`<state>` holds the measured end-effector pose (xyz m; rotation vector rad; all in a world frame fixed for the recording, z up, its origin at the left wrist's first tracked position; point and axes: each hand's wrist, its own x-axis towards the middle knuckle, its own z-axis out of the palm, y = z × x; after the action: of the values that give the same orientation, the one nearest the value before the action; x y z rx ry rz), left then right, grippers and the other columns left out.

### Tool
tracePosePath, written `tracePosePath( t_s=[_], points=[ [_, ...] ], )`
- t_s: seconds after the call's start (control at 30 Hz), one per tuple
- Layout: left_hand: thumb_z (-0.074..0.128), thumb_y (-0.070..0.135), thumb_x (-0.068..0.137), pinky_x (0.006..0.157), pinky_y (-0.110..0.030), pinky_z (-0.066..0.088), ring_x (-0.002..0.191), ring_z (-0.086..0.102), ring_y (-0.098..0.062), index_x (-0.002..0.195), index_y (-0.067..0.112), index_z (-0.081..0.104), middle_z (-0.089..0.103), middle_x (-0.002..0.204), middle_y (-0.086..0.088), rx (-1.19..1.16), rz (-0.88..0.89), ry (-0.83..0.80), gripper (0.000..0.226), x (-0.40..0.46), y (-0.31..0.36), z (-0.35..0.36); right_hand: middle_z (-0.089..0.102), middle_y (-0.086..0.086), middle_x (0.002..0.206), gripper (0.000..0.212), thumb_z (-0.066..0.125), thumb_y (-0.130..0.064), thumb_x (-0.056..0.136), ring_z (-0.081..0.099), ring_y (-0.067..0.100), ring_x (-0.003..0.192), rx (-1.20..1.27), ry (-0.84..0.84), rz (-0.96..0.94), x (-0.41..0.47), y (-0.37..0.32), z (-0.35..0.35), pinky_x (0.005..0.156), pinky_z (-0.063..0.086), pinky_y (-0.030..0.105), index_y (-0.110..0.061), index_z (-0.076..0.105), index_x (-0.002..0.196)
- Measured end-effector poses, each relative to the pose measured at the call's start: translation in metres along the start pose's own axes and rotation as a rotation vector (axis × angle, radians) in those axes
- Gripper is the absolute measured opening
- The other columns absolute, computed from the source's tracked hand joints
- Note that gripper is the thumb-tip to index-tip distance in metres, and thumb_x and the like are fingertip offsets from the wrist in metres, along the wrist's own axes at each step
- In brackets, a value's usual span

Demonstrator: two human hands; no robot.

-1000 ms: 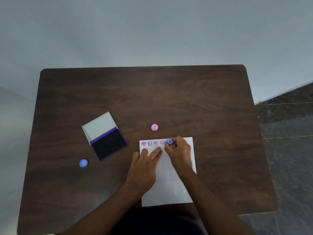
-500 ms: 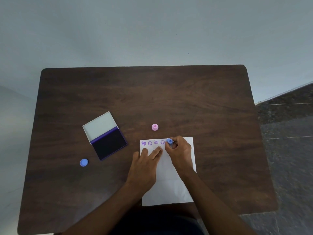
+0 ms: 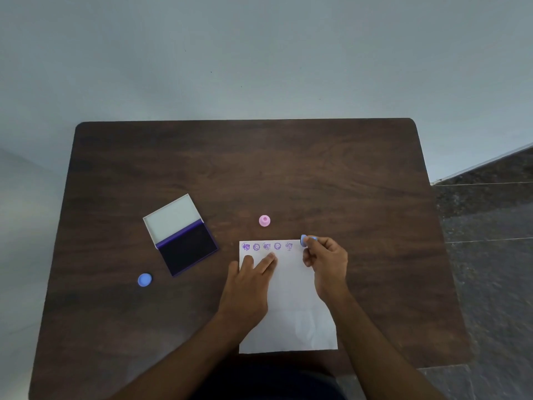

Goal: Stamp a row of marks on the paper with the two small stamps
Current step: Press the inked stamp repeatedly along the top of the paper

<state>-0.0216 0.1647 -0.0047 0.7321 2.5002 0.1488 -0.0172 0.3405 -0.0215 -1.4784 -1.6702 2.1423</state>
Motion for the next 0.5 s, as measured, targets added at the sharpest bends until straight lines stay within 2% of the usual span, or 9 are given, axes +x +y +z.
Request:
tracePosePath(
  t_s=[0.1,0.27,0.37,0.5],
  points=[
    [0.05,0.024,0.094,0.108,-0.04,0.034,0.131,0.034,-0.021,0.153,0.026,0.016,0.023,0.16,0.005,0.008,0.0,-0.007,0.068,0.001,0.0,0.0,0.064,0.021,0.07,0.017,0.075,-0.006,0.077,0.045,0.02,0.047,0.029,-0.036,-0.001,-0.003,-0.004,0.003,0.046,0.037,0.029,0.008,0.068,0.084],
    [0.05,0.026,0.095,0.111,-0.041,0.031,0.135,0.032,-0.022,0.153,0.026,0.017,0.025,0.159,0.005,0.001,-0.008,-0.016,0.067,0.002,0.001,0.0,0.066,0.019,0.066,0.014,0.076,-0.012,0.079,0.049,0.019,0.047,-0.081,-0.074,-0.053,-0.009,-0.003,0.008,0.046,0.043,0.028,0.0,0.072,0.084],
    [0.051,0.028,0.095,0.113,-0.043,0.028,0.138,0.03,-0.023,0.152,0.026,0.019,0.025,0.159,0.004,0.023,-0.003,-0.018,0.065,0.003,0.002,0.0,0.068,0.015,0.065,0.012,0.077,-0.015,0.079,0.051,0.017,0.047,-0.151,-0.061,-0.065,-0.009,0.0,0.011,0.047,0.046,0.027,-0.005,0.073,0.083],
    [0.052,0.029,0.094,0.115,-0.047,0.025,0.14,0.028,-0.025,0.152,0.026,0.02,0.026,0.159,0.003,0.036,-0.011,-0.048,0.066,0.004,0.004,0.001,0.069,0.02,0.069,0.011,0.077,-0.016,0.079,0.051,0.016,0.047,-0.187,-0.047,-0.044,-0.005,0.004,0.009,0.047,0.046,0.025,-0.006,0.073,0.083]
  ],
)
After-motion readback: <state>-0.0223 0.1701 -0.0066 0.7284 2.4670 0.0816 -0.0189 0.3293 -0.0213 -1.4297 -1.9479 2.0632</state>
